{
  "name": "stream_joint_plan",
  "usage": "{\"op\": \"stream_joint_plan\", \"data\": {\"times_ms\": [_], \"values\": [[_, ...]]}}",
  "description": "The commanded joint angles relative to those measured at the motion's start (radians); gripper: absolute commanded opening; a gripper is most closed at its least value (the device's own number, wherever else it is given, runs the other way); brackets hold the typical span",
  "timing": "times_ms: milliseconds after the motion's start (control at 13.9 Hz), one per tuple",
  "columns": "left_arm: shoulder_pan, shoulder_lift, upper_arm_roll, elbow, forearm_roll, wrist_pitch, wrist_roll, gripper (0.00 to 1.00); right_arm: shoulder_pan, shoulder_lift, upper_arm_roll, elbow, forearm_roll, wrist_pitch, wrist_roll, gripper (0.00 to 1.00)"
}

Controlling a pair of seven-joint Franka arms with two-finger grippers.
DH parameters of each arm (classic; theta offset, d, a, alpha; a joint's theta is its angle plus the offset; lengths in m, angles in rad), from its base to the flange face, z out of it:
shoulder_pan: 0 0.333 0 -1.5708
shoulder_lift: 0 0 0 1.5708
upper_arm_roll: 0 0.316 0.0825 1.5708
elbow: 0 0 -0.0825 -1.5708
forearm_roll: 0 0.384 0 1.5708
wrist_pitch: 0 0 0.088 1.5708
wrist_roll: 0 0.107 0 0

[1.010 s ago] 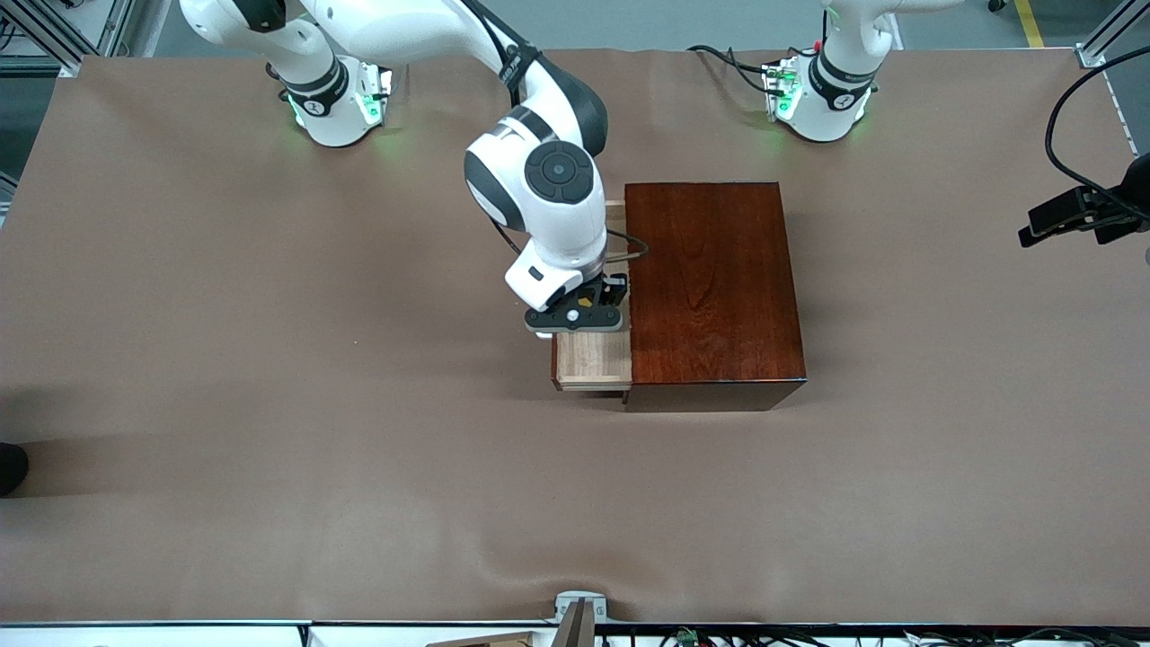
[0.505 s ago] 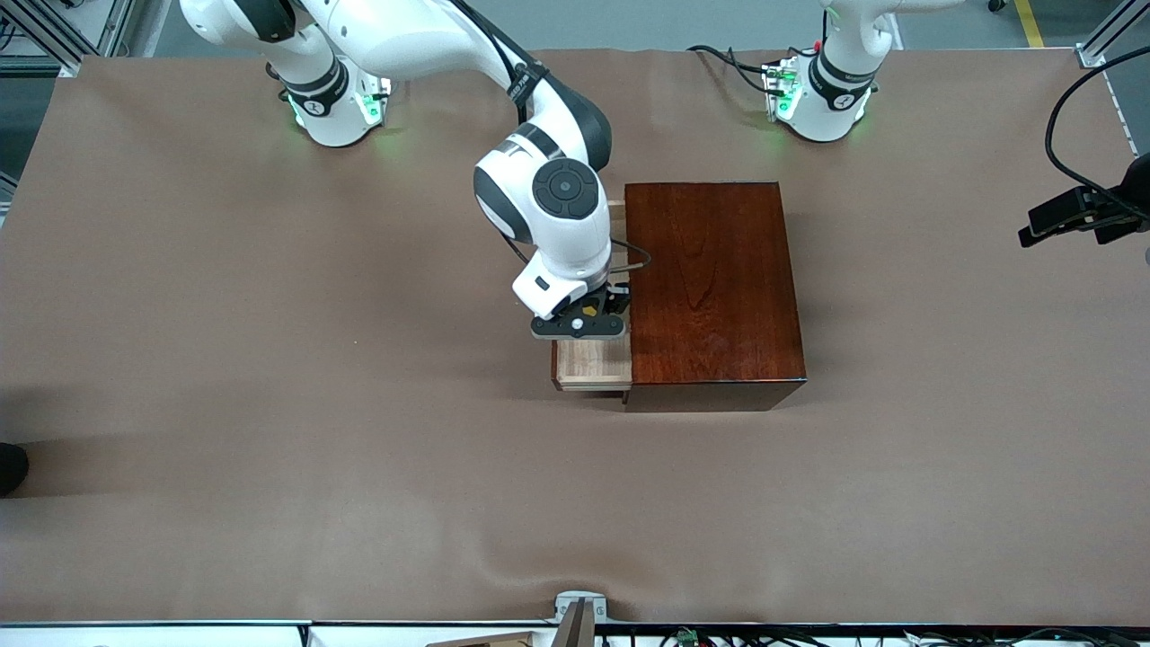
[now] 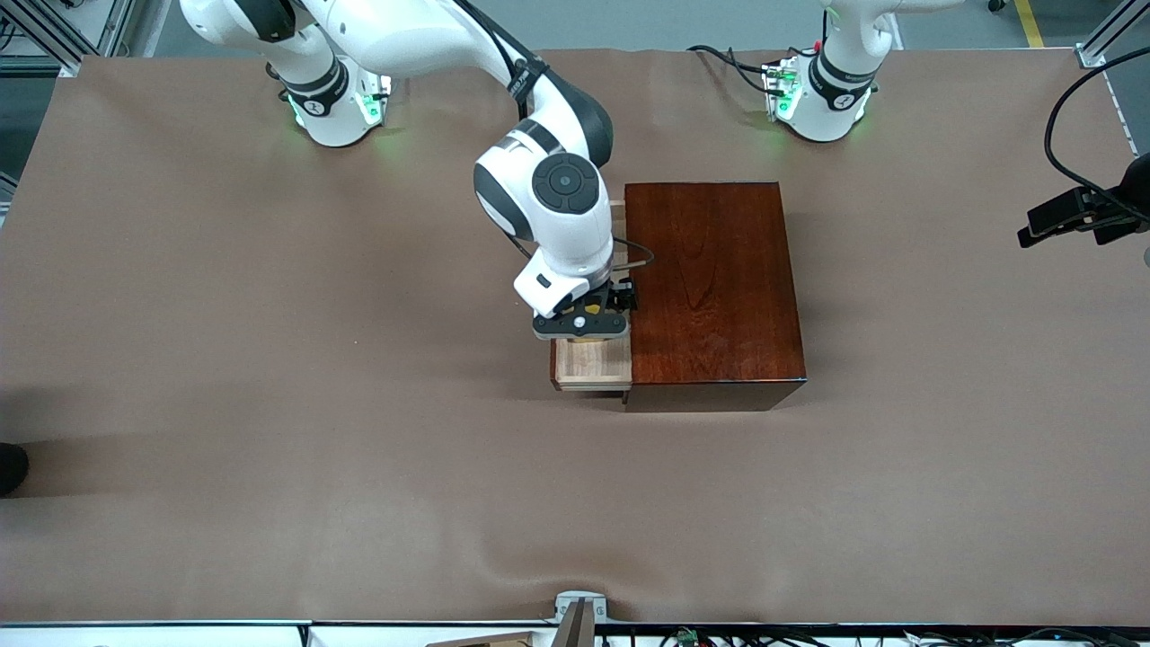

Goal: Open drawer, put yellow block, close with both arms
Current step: 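Lower the cube into the drawer and open the right gripper, then withdraw the right gripper while the left gripper moves toward the box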

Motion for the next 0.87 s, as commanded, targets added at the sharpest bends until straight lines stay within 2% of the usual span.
{"op": "stream_joint_plan", "data": {"times_ms": [0,289,433,577,794], "values": [[0.007,0.012,-0.006,0.024,0.003,-0.012,0.004,1.0,-0.02,-0.088,-0.004,0.014,0.024,-0.119,0.005,1.0],[0.001,0.013,-0.009,0.025,0.002,-0.009,-0.006,1.0,-0.117,-0.226,-0.006,0.014,0.03,-0.288,-0.026,1.0],[-0.018,0.02,-0.02,0.025,0.003,-0.001,-0.08,1.0,-0.195,-0.309,-0.01,-0.002,0.022,-0.354,-0.15,1.0],[-0.039,0.027,-0.044,0.027,0.003,0.001,-0.164,1.0,-0.308,-0.352,-0.012,-0.022,0.016,-0.411,-0.275,1.0],[-0.039,0.036,-0.113,0.029,0.005,0.013,-0.287,1.0,-0.457,-0.441,-0.012,-0.119,-0.014,-0.416,-0.432,1.0]]}}
